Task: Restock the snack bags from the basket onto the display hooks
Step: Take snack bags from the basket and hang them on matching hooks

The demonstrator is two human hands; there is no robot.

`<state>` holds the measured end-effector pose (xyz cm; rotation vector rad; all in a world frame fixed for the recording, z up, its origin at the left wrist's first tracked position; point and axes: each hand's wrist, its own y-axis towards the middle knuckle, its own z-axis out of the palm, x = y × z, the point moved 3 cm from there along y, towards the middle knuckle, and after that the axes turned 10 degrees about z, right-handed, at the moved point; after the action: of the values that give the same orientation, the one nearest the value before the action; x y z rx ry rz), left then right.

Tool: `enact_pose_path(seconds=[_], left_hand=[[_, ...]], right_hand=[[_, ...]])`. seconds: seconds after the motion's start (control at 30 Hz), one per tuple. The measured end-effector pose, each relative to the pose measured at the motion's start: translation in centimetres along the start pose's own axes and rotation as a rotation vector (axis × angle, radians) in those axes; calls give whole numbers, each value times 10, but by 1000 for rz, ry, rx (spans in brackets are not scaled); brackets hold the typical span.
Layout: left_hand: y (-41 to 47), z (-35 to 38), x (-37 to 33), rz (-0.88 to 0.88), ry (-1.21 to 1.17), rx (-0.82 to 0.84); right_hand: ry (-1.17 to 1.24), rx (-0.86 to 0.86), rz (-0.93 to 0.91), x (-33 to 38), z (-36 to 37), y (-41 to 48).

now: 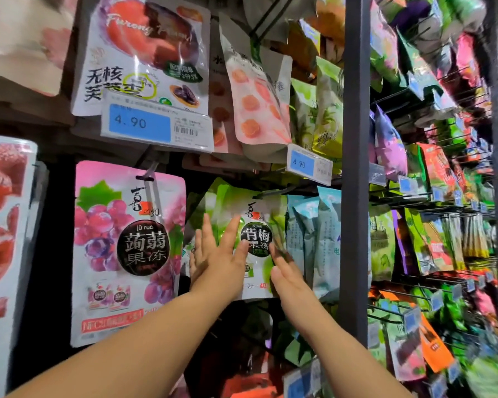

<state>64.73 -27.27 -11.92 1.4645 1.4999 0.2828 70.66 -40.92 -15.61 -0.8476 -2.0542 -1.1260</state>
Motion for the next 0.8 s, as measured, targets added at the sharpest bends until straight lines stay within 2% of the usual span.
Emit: enact_pose_path(seconds=[0.27,0.37,0.67,0.8], left_hand=[[17,3,18,-169,44,7],[16,5,19,-177,48,-7],[-13,9,2,-100,45,5],[-37,7,-23,-73,55,50]], right_hand=[[-108,97,38,-1,9,32],[-120,127,74,2,8,34],[-19,20,70,2,-9,2],[-132,22,36,10,-17,-30]])
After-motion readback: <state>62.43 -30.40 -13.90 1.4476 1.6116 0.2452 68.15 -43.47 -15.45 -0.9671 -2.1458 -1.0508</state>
